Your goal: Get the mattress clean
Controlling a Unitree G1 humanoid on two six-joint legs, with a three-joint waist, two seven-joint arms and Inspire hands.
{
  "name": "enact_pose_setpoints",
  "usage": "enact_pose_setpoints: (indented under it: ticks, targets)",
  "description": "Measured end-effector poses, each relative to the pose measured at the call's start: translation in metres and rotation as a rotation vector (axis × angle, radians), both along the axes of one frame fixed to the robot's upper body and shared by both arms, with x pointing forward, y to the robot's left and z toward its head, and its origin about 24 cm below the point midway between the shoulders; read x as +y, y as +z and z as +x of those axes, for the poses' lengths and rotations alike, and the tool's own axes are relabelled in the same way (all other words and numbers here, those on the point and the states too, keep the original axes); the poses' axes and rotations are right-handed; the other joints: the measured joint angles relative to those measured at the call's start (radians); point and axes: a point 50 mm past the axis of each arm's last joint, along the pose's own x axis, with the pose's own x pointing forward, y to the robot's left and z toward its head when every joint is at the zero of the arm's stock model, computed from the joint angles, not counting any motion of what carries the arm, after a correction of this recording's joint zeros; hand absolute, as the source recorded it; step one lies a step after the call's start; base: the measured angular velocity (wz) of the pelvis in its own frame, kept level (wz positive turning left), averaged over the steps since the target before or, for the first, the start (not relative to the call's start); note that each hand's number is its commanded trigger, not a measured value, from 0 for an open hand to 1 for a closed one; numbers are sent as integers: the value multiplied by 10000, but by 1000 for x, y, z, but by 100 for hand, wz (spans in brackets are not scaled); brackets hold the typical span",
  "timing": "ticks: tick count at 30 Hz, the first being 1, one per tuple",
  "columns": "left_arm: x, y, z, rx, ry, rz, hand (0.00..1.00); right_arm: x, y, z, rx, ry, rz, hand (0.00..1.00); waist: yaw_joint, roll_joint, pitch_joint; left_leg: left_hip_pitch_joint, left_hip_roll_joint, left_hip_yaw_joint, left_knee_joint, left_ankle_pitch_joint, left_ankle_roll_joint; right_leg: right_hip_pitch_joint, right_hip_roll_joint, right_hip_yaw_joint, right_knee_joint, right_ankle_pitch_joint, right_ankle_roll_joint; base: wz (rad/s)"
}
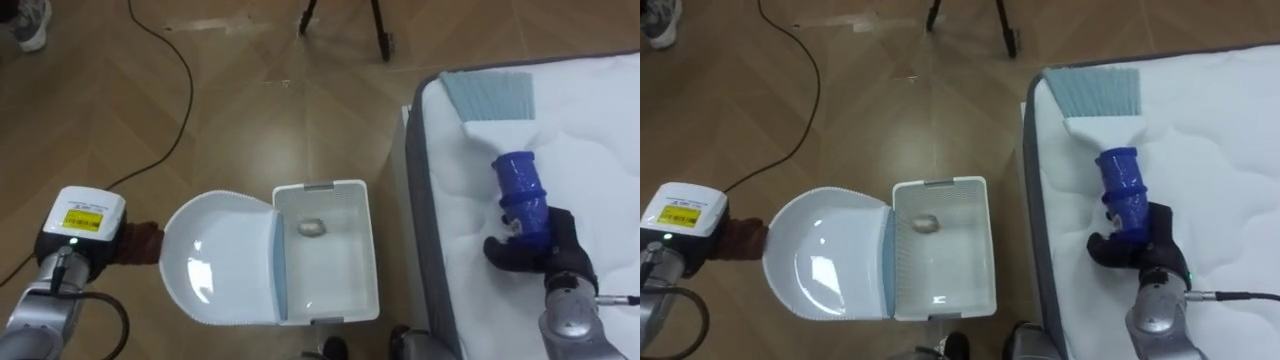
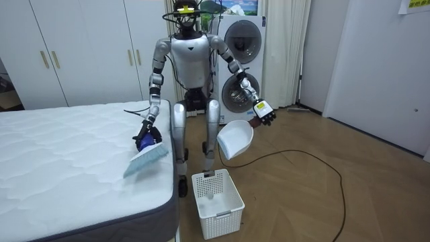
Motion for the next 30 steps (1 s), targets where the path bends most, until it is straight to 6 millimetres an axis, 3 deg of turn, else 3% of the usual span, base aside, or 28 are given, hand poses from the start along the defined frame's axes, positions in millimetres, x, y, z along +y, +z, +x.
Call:
enact_pose_setpoints:
  ticks: [5,13,26,30]
  targets:
    - [0,-2,-1,320,-95,172,100,4,0,0,-12,341,-148,0,-20,134,-87,0,1,17,22,1,1,22,-11,-16,-1,0,0,0]
    - [2,-2,-2,531,34,304,100,12,-2,2,92,852,-98,0,-15,606,-116,-17,25,21,-4,4,6,48,25,2,-107,0,0,0]
    - [2,-1,-1,502,31,281,100,11,-1,2,-38,835,-50,0,-55,581,-87,36,31,40,-193,24,34,5,4,100,-163,-1,2,0]
    - [0,5,7,52,-38,-165,100,11,-1,1,-195,702,290,0,-46,472,-10,135,55,44,-215,24,34,119,46,154,-209,-24,28,-1]
